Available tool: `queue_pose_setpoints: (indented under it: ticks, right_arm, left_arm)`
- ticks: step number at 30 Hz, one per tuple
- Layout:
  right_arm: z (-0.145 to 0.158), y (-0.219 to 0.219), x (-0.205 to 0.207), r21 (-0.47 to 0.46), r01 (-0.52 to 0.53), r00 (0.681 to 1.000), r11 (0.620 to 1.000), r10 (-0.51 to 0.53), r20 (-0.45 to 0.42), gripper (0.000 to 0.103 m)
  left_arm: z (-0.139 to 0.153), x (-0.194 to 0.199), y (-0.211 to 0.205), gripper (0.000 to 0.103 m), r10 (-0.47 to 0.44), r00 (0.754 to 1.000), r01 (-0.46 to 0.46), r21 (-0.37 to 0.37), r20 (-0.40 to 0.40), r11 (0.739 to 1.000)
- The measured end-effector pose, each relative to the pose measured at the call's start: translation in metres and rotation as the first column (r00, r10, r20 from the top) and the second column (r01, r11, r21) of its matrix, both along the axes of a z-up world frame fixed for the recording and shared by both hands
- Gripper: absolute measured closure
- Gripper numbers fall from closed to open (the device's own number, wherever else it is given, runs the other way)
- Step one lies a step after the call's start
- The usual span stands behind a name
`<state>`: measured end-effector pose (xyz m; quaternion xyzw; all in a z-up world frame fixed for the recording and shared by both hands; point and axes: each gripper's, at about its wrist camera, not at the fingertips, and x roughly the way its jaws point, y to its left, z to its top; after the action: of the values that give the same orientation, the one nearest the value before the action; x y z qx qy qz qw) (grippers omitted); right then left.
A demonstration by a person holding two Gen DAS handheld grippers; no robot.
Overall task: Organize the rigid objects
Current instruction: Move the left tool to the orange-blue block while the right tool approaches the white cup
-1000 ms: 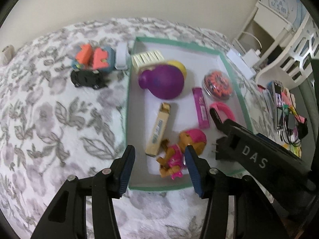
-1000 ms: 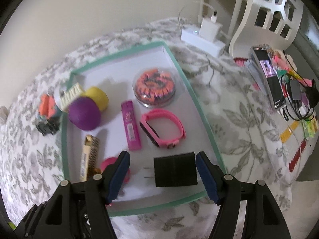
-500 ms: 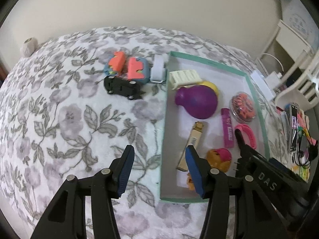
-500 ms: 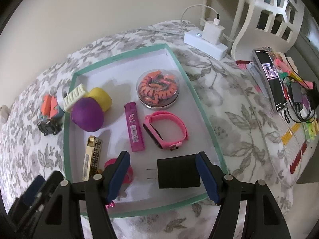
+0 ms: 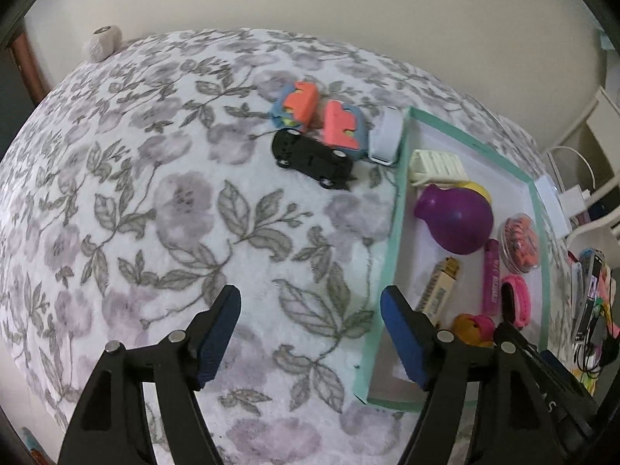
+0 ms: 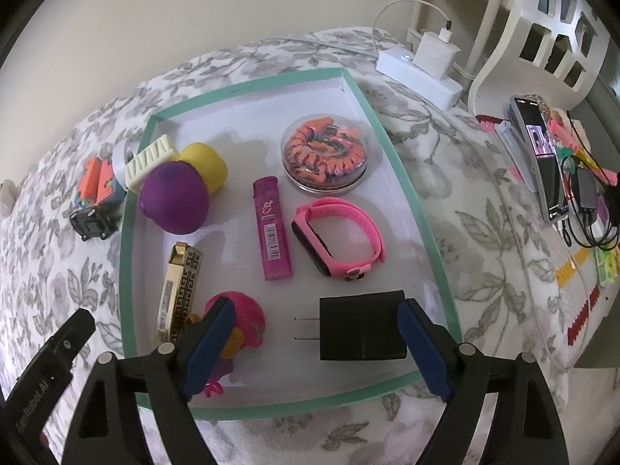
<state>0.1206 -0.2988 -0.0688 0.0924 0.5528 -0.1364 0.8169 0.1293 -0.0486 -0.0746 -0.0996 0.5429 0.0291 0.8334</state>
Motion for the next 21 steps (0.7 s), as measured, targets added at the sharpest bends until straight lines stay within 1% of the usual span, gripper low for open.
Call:
queue_pose_setpoints:
  ticks: [1, 3, 8, 10, 11, 12, 13, 17, 21]
  right_arm:
    - [-0.0004, 0.0001, 0.0001, 0.0, -0.001, 1.0, 1.0, 0.001, -0.001, 0.013]
    - [-0.0011, 0.0006, 0.0003, 0.0, -0.005, 1.0, 1.0, 0.005, -0.003, 0.008]
    - [-0.0021, 0.0033, 0.0012, -0.005, -0.022, 1.0, 1.0, 0.022, -0.006, 0.007]
    - [-0.0024, 0.0039, 0.0015, -0.011, -0.026, 1.0, 1.0, 0.026, -0.007, 0.004]
    - [-0.0025, 0.0041, 0.0014, -0.013, -0.026, 1.0, 1.0, 0.026, -0.007, 0.003]
    - [-0.0024, 0.0043, 0.0014, -0.014, -0.025, 1.0, 1.0, 0.025, -0.006, 0.003]
    - [-0.0024, 0.0043, 0.0015, -0.015, -0.025, 1.0, 1.0, 0.025, -0.006, 0.003]
    - [-0.0025, 0.0053, 0.0015, -0.025, -0.031, 1.0, 0.999, 0.031, -0.007, 0.0]
    - [-0.0022, 0.0067, 0.0021, -0.028, -0.036, 0.999, 0.999, 0.036, -0.005, 0.0]
  left_arm:
    - [-0.0001, -0.0002, 0.0006, 0.023, 0.003, 1.0, -0.003, 0.001, 0.0, 1.0]
    - [-0.0001, -0.0005, 0.002, 0.019, 0.011, 1.0, -0.011, 0.003, 0.001, 1.0]
    - [0.0008, -0.0008, 0.0033, 0.017, 0.019, 1.0, -0.019, 0.012, 0.008, 1.0]
    - [0.0008, -0.0007, 0.0042, 0.017, 0.024, 1.0, -0.024, 0.017, 0.011, 1.0]
    - [0.0005, -0.0005, 0.0047, 0.015, 0.026, 1.0, -0.026, 0.018, 0.013, 1.0]
    - [0.0001, -0.0004, 0.005, 0.006, 0.027, 1.0, -0.027, 0.021, 0.013, 0.999]
    - [0.0002, -0.0002, 0.0052, 0.002, 0.029, 0.999, -0.03, 0.022, 0.015, 0.999]
    - [0.0019, -0.0003, 0.0064, 0.002, 0.039, 0.999, -0.04, 0.034, 0.029, 0.999]
    - [0.003, 0.0001, 0.0096, 0.002, 0.055, 0.998, -0.057, 0.035, 0.036, 0.998]
